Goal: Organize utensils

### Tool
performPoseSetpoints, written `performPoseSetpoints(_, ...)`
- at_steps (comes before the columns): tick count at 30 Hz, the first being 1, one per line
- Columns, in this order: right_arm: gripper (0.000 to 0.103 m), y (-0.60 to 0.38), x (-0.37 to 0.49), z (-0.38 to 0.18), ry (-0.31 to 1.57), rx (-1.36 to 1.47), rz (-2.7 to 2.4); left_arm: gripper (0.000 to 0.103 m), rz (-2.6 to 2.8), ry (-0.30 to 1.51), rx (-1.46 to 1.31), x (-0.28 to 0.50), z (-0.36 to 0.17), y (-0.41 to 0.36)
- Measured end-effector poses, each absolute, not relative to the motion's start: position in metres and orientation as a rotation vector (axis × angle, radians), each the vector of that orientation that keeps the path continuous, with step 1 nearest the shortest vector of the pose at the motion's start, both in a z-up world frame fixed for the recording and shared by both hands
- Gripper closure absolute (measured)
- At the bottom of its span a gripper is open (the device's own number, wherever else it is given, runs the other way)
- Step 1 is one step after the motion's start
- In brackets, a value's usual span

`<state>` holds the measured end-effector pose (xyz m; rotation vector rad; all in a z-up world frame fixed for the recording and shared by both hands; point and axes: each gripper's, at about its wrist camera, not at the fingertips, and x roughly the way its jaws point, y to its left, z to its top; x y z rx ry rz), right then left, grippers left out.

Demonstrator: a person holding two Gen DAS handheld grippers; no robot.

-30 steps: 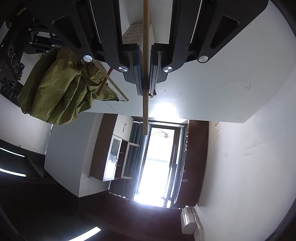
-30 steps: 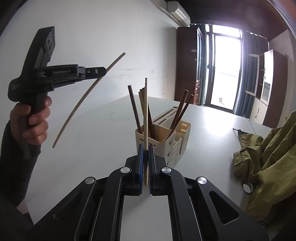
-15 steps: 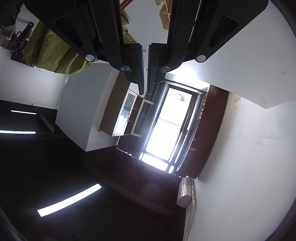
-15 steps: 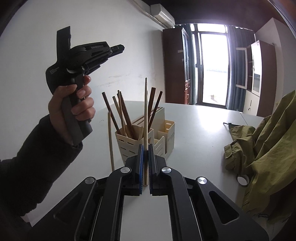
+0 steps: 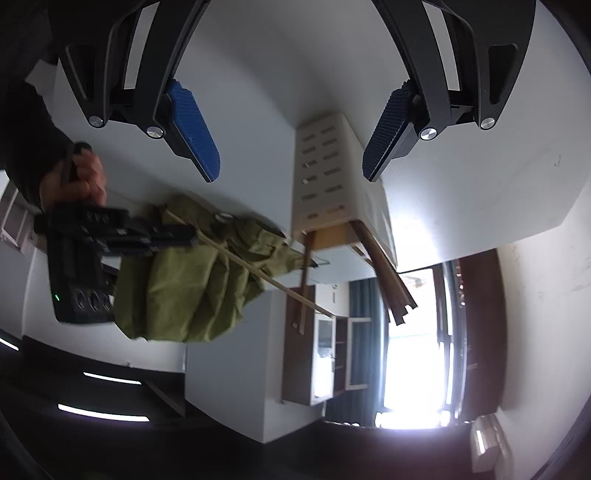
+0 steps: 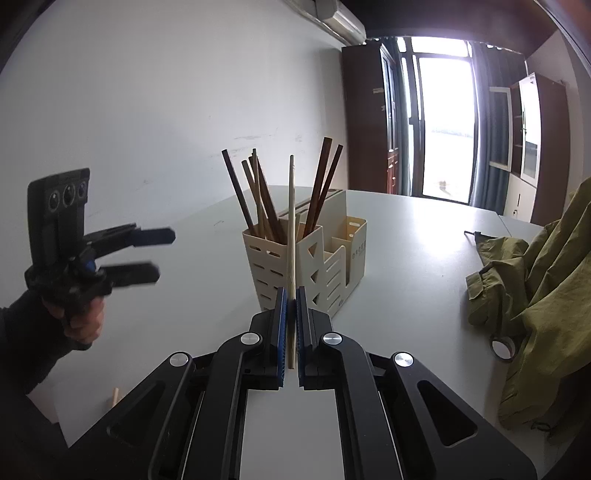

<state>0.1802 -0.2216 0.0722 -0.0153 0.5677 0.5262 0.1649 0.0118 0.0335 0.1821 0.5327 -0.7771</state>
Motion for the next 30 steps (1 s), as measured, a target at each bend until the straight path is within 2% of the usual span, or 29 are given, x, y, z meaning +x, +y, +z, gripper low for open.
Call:
performPoseSetpoints(5,0.098,-0.218,0.172,0.084,0.558,-0.013,0.511,0.02,-1.139,0.738,0.763,0.042,-0.037,-0.039)
performPoseSetpoints(9,0.098,-0.211,0.164,0.083,0.577,-0.022,0.509,0.022,-1.262,0.83,1.124,-0.034,-0.07,-0.018)
performPoseSetpoints(13,0.098,-0.21,0.157,0.081,0.573,0.001,0.511,0.028,-1.204,0.965,0.99,-0.025,-0.071,0.008)
performPoseSetpoints(17,0.098,-0.21,0.154,0.08,0.575,0.023,0.51,0.029,-1.175,0.942,0.937,-0.027,-0.078,0.01)
performPoseSetpoints(22,0.098,-0.204,0.143,0.085,0.573,0.005,0.522,0.026,-1.145,0.938,0.867,-0.028,-0.08,0.02)
performPoseSetpoints(25,0.098,-0.201,0.135,0.087,0.57,0.006,0.529,0.029,-0.997,0.898,0.81,-0.023,-0.069,0.039)
performPoseSetpoints(30,0.098,-0.199,0.124,0.092,0.566,0.014,0.534,0.028,-0.808,0.785,0.662,-0.017,-0.036,0.078)
